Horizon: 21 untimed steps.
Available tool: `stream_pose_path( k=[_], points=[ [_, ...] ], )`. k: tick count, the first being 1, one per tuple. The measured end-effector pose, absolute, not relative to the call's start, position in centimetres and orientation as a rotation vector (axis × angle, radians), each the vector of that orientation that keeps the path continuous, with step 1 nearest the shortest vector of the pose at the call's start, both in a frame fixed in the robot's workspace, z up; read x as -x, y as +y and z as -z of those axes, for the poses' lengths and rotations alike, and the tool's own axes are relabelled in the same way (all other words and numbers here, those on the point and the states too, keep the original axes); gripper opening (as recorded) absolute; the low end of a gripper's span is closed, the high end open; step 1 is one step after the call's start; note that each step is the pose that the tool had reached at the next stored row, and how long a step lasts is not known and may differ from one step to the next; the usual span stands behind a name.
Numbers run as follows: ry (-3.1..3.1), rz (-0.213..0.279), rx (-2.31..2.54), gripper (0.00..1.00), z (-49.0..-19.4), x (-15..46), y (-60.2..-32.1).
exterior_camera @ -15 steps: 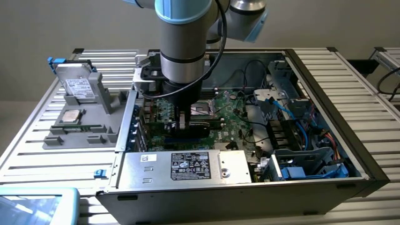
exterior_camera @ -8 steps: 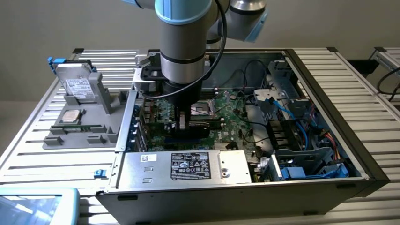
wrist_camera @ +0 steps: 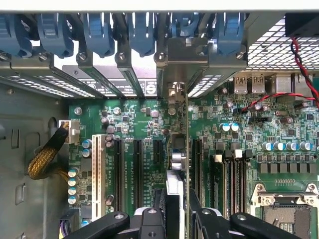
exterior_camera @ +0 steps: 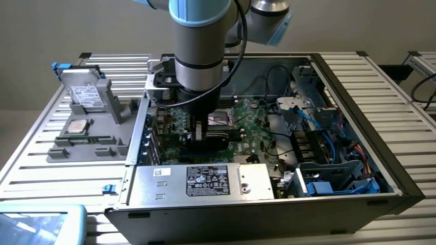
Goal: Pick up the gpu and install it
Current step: 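Insert the gpu into the slot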
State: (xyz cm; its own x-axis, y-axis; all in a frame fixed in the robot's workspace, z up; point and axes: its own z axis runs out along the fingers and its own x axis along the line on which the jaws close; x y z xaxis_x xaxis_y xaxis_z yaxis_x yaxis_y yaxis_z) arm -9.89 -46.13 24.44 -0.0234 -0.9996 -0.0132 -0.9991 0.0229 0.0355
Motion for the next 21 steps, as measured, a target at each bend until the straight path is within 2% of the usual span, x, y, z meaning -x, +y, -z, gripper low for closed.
stream_pose_path(
  k=[21],
  points=[
    [-2.234, 0.052, -2.185, 0.28, -24.21, 9.95, -45.99]
  ],
)
